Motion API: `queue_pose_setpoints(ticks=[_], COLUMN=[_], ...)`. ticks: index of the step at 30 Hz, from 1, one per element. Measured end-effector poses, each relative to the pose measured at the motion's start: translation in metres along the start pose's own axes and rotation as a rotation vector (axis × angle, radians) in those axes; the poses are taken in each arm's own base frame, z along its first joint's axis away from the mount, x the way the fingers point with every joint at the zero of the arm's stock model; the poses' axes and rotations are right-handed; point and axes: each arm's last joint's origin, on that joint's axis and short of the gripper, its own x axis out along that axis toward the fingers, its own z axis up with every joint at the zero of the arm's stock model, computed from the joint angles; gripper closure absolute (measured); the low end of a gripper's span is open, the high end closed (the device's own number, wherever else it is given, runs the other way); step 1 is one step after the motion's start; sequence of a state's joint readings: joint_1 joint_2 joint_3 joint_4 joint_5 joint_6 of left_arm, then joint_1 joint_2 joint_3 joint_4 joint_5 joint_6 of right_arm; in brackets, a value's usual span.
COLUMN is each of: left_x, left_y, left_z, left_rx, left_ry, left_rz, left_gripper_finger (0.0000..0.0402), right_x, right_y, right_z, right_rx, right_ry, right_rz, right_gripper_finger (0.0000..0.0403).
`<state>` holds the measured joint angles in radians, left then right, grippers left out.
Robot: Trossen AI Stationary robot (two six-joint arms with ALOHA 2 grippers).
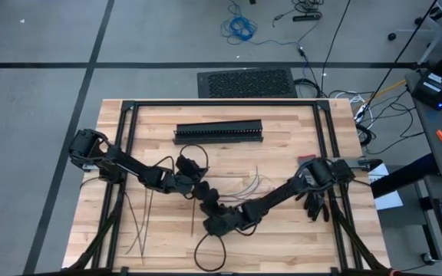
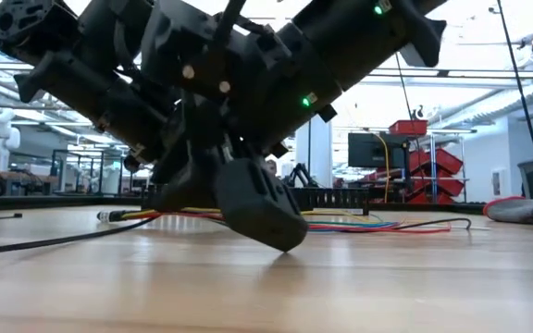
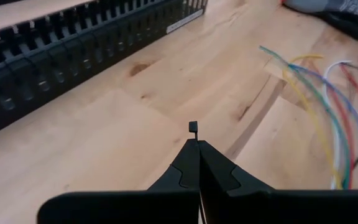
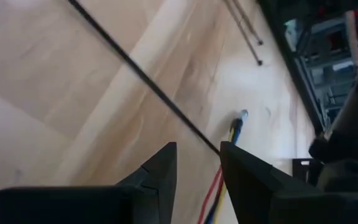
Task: Ziptie cables
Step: Wrap the zip tie around the cable wires
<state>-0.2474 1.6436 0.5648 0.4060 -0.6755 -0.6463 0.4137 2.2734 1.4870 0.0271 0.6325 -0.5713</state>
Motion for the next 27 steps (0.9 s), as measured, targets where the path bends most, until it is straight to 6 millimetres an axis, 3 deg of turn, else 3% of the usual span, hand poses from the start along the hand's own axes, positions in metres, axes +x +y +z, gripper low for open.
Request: queue_pose_setpoints(ticks=[5, 10, 19, 27], left_x=[0.001, 0.0, 0.004, 0.008], left_y=[0.0, 0.0, -0.001, 0.001], left_z=[-0.003, -0.009, -0.025, -0.034], left_rx=[0.011, -0.003, -0.005, 0.015], left_ry=[0.007, 0.036, 0.067, 0.087], left_rz=[0.01, 0.024, 0.052, 0.067], left_gripper_finger=[0.0402, 0.0402, 0.0402, 0.0402], right_x=[-0.001, -0.007, -0.01, -0.011], right_y=[0.0, -0.002, -0.002, -0.004], right_z=[0.003, 0.01, 0.013, 0.023], right_rx=[-0.034, 0.071, 0.192, 0.287], right_ry=[0.001, -0.033, -0.037, -0.156], right_rz=[0.093, 0.238, 0.276, 0.329], right_gripper_finger=[0.0287, 0.0287, 0.0287, 0.0287])
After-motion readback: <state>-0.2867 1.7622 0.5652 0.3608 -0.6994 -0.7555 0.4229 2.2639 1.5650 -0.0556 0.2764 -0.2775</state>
